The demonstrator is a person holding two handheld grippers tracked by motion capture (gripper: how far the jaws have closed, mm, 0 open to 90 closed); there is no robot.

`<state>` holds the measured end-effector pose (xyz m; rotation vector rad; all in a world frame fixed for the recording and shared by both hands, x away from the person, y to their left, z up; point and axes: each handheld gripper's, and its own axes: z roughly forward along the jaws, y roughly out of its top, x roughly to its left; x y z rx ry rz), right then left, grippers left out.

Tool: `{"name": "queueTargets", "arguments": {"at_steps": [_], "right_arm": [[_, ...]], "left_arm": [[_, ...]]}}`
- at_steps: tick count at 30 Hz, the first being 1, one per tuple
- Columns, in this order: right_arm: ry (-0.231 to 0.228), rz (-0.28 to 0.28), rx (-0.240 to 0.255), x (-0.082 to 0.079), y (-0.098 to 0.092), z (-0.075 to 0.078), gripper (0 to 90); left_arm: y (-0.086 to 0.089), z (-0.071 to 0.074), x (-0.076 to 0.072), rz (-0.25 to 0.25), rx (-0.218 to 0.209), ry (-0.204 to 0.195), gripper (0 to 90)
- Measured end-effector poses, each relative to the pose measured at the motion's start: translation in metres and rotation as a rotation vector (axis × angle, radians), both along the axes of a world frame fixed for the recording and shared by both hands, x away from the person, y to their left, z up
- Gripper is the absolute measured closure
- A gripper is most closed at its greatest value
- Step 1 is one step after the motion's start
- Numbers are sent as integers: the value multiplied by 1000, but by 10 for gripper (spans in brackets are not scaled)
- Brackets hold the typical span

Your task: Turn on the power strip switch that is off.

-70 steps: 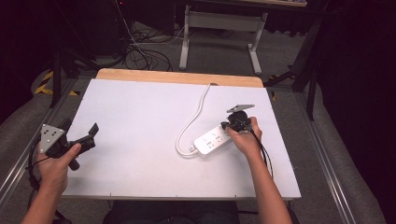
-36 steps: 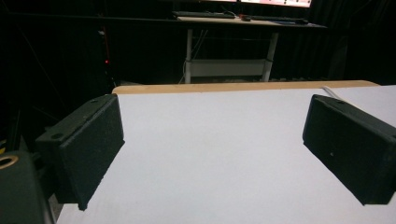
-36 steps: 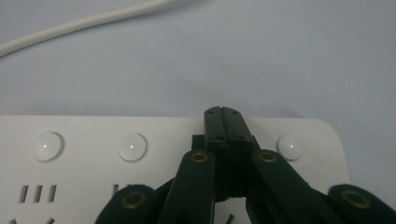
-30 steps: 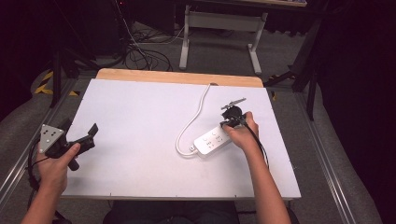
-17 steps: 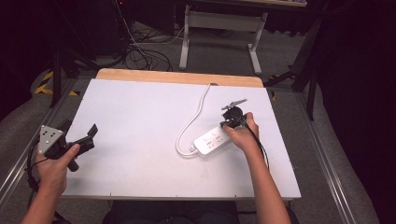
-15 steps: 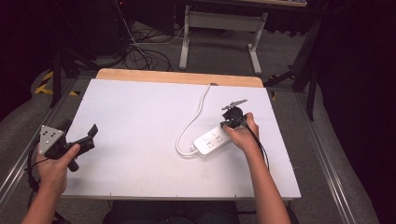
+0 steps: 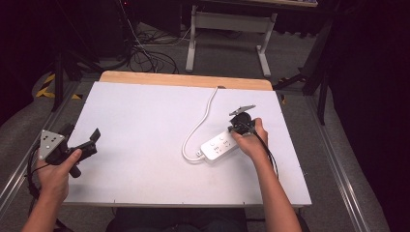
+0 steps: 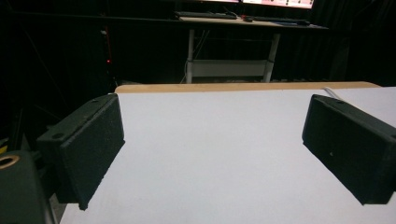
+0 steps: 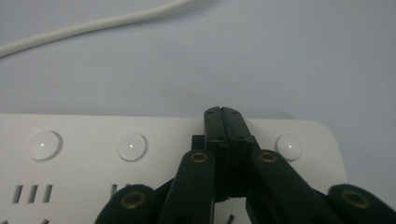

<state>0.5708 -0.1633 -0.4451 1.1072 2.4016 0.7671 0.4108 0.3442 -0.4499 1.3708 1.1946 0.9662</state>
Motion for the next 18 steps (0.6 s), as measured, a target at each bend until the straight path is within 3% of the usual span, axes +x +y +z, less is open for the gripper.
{"name": "queueTargets", "arguments": {"at_steps": [11, 18], "right_arm": [[-7, -11, 17, -1, -4, -1, 900], [-12, -8, 64, -1, -9, -3, 900]], "left_arm": [[0, 0, 0, 3, -4, -2, 60], [1, 0, 0, 3, -7, -3, 60]]}}
